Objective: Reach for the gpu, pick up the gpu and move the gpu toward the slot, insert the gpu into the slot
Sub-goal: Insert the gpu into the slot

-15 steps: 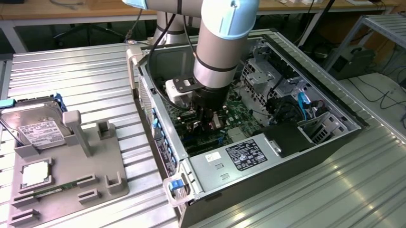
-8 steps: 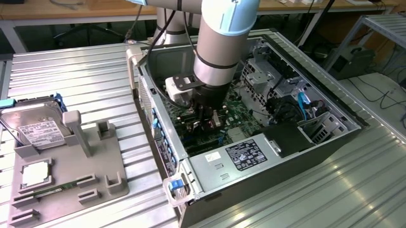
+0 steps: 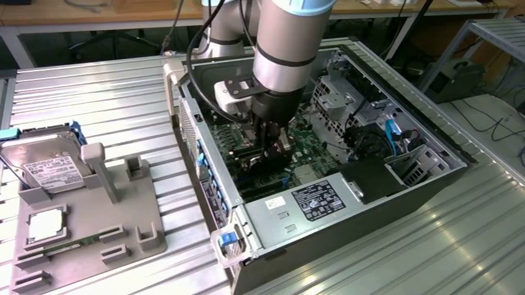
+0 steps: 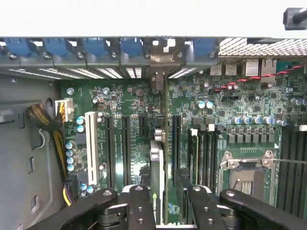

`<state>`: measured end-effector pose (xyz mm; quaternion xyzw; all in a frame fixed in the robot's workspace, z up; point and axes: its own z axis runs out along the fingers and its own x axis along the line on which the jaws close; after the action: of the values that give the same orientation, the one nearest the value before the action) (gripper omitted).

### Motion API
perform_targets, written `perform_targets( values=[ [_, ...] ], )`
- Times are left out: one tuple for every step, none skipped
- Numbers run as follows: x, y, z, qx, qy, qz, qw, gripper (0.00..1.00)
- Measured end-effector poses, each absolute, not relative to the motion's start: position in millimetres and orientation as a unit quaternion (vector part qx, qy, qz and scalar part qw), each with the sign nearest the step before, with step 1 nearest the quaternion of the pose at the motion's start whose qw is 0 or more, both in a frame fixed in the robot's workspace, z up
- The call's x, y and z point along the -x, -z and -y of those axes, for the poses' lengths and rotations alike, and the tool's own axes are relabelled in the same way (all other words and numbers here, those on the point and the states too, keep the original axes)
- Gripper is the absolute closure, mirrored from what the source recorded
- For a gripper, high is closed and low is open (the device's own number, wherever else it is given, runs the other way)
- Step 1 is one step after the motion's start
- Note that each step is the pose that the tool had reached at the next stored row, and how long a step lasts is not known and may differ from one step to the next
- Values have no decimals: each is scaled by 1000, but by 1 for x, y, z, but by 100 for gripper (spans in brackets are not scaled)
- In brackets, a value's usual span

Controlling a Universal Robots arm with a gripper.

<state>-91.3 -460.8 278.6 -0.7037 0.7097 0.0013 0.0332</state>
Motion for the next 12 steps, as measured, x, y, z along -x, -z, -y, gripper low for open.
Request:
perform_targets(
  values=[
    [91, -279, 461, 704, -1, -710, 33, 65],
    [91, -279, 461, 704, -1, -710, 33, 67],
    [91, -279, 461, 704, -1, -710, 33, 67],
    [91, -279, 461, 704, -1, -710, 33, 80],
    [91, -279, 461, 704, -1, -710, 33, 86],
    [91, -279, 461, 704, -1, -710, 33, 89],
    [91, -279, 461, 704, -1, -710, 33, 89],
    [91, -279, 461, 704, -1, -710, 33, 89],
    [91, -279, 461, 704, -1, -710, 33, 89],
    [91, -279, 461, 704, -1, -710, 33, 89],
    [91, -279, 461, 704, -1, -710, 33, 89],
    [91, -279, 461, 704, -1, -710, 33, 89]
  ],
)
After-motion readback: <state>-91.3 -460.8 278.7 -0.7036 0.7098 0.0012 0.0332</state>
